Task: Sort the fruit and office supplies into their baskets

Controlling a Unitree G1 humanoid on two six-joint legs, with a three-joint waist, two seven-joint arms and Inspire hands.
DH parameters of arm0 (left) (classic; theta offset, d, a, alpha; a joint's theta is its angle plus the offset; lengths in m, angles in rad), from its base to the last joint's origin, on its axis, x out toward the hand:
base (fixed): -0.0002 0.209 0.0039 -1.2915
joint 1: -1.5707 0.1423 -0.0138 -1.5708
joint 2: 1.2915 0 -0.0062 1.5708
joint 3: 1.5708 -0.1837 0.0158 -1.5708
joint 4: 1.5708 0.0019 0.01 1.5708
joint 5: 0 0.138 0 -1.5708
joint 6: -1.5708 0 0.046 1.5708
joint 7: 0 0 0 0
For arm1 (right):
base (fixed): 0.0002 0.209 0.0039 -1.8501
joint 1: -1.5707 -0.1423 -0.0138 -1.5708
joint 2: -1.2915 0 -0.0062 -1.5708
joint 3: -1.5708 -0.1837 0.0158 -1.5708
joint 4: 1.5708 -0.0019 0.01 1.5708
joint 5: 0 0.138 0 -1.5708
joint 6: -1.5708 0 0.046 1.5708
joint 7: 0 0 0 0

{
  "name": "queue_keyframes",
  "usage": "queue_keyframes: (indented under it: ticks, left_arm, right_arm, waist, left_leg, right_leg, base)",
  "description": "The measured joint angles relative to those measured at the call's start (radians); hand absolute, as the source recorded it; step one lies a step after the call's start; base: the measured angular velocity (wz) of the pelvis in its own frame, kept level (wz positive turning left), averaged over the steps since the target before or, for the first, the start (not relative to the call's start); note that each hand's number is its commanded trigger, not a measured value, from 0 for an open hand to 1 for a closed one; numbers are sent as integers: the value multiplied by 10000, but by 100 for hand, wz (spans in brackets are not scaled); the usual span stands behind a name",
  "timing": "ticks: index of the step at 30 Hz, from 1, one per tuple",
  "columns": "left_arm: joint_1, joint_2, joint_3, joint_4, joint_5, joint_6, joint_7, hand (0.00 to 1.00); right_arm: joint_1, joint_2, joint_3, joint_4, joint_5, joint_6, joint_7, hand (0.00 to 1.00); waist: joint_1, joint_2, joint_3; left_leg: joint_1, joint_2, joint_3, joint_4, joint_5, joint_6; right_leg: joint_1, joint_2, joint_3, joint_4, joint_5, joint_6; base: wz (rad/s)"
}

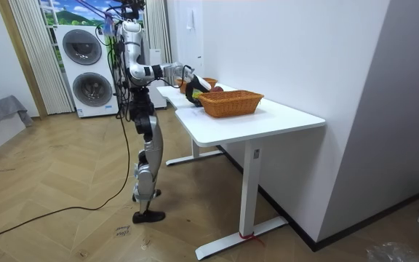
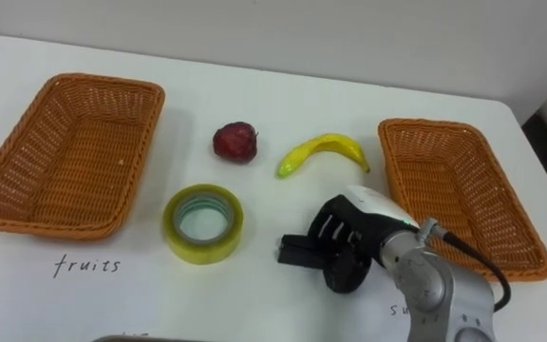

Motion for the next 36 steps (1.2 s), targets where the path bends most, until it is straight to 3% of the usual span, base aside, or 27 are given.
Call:
queue_keyframes:
  ticks: [21,27,36]
  left_arm:
    - [-61,10,-11,-1,-45,-28,41,0]
    - [3,-12,-18,-36,-123,-163,322,0]
    - [94,-72,82,45,-93,-229,735,0]
  right_arm:
    - [80,19,-18,2,320,37,83,100]
    - [75,21,-40,-6,1383,-46,-368,100]
    - [23,36,-681,-113,1898,-493,-1477,100]
  waist:
    - [-80,0,-5]
    - [-124,-13,-7]
    - [-195,-4,-1]
  left_leg:
    - [41,0,7,14,0,0]
    - [35,1,43,6,0,1]
    - [47,0,57,-6,1,1]
  right_leg:
    - [22,-1,11,19,4,-4]
    - [19,-4,11,12,4,-4]
    - [35,-10,16,8,4,-3]
  base:
    - [0]
    - [0]
    - [0]
